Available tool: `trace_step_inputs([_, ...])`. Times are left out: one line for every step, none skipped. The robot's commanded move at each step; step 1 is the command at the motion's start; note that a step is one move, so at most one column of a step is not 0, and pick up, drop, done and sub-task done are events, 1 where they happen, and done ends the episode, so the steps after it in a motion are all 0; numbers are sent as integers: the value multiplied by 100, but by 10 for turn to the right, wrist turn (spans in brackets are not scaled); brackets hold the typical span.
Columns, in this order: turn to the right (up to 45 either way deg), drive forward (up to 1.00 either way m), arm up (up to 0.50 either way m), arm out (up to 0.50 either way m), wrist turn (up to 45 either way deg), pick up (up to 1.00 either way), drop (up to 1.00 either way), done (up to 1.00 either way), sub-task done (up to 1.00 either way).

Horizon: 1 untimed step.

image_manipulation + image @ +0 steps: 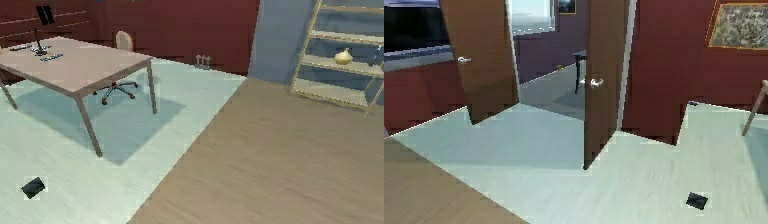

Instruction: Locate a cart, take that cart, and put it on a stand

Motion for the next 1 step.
trace_step_inputs([-150,0,0,0,0,0,0,0,0])
